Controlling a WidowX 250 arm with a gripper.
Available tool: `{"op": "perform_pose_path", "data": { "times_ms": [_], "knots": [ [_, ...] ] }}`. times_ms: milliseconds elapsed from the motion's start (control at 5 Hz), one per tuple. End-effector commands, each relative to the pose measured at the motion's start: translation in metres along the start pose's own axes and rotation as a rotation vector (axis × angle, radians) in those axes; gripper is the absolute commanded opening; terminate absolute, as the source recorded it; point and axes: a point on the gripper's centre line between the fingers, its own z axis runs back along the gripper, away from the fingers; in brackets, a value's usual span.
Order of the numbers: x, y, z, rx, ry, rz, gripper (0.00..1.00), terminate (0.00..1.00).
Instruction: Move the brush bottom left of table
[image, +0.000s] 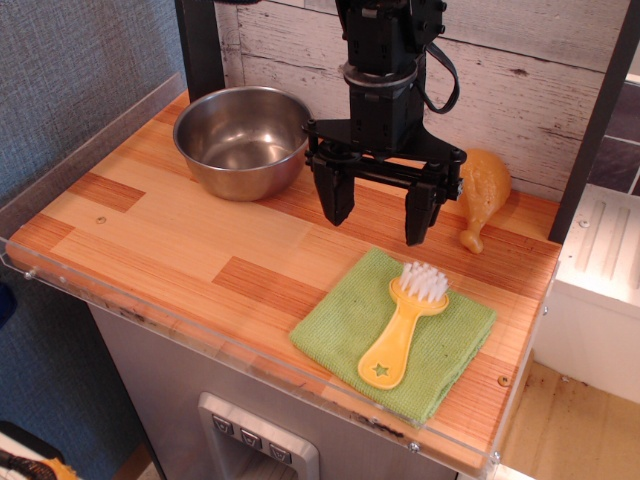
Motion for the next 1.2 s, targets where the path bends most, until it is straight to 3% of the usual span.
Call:
{"op": "perform_pose_path", "data": {
  "times_ms": [0,400,1000],
  "knots": [
    [0.0,0.0,0.0,0.0,0.0,0.0,1.0,0.0],
    [-0.018,-0.019,-0.024,0.005,0.041,-0.028,1.0,0.0],
    [-0.019,-0.037,-0.053,0.05,0.08,-0.057,1.0,0.0]
  ]
}}
